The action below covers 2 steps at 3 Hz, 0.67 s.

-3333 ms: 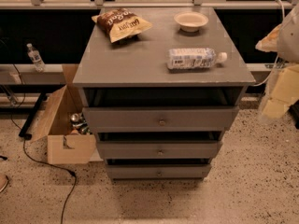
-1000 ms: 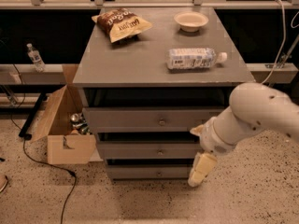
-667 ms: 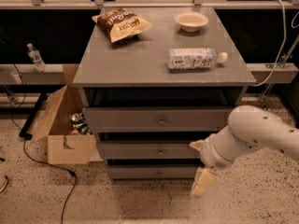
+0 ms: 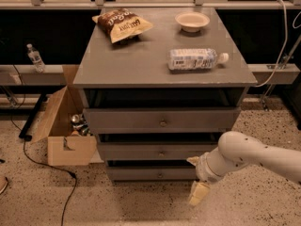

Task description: Open bottom drawer

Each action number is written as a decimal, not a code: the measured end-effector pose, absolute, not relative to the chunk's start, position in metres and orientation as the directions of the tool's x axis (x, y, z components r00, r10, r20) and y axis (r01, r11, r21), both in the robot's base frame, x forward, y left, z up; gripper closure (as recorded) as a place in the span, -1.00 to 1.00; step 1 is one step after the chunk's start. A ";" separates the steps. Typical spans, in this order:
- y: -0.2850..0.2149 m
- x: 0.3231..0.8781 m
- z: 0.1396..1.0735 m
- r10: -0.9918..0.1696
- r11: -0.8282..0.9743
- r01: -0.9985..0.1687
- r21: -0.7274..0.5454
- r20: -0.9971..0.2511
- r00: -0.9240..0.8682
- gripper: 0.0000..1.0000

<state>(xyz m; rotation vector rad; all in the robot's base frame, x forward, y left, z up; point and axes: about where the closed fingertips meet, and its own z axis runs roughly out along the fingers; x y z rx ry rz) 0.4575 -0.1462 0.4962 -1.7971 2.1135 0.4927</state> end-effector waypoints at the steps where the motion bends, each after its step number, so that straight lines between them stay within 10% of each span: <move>1: -0.147 0.458 0.493 -0.876 0.144 -0.988 0.056 -0.457 -0.154 -1.00; 2: -0.150 0.462 0.469 -0.876 0.116 -0.990 0.080 -0.463 -0.140 -1.00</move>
Offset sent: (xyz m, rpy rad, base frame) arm 0.0110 -0.0095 -0.0538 0.0233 0.0492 0.0618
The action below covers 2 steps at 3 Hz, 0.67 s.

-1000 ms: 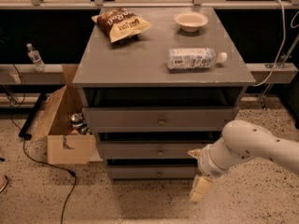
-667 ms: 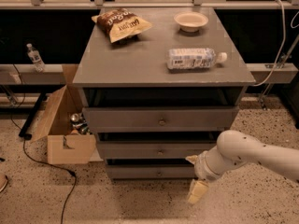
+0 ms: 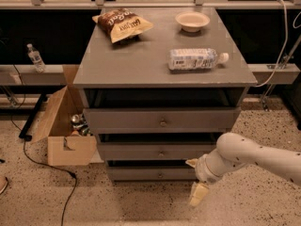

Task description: Open bottom drawer

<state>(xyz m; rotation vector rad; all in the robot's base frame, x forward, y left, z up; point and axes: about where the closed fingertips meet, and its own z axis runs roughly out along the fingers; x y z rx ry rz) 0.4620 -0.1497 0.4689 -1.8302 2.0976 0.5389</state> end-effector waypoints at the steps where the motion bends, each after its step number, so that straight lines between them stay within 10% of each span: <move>1: -0.168 0.478 0.411 -0.891 0.044 -0.998 0.048 -0.450 -0.061 -1.00; 2: -0.179 0.486 0.371 -0.888 0.003 -1.000 0.030 -0.460 -0.017 -1.00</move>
Offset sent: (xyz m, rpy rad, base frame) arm 0.0365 -0.0439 -0.1421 0.0033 -0.0793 0.1574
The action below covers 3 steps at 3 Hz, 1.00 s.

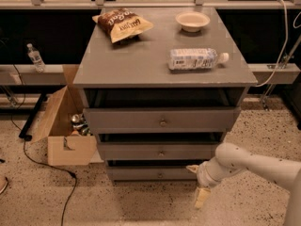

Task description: Open bottom drawer

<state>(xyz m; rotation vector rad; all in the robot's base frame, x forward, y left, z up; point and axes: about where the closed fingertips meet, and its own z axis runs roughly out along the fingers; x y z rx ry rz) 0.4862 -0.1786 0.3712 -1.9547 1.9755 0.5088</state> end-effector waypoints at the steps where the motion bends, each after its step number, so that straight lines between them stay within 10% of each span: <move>1: -0.179 0.497 0.329 -0.875 -0.018 -1.000 0.022 -0.483 0.005 -1.00; 3: -0.179 0.517 0.277 -0.836 0.024 -0.999 0.023 -0.548 -0.032 -1.00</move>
Offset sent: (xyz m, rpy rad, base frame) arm 0.0507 -0.0006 -0.1361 0.1864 -0.0104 -0.0647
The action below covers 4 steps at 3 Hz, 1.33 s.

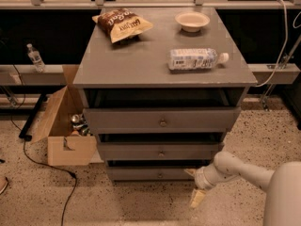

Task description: Open bottom drawer

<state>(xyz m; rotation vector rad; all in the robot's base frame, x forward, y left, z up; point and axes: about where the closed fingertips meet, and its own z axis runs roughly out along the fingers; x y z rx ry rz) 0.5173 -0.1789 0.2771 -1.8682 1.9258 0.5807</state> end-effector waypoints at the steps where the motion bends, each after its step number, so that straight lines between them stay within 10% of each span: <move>1: -0.181 0.523 0.267 -0.843 0.022 -1.000 -0.017 -0.538 -0.010 -1.00; 4: -0.215 0.580 0.226 -0.888 0.047 -0.989 -0.143 -0.459 0.025 -1.00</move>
Offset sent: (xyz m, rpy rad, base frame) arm 0.0446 -0.0326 -0.0305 -0.0416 -0.1830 -0.0318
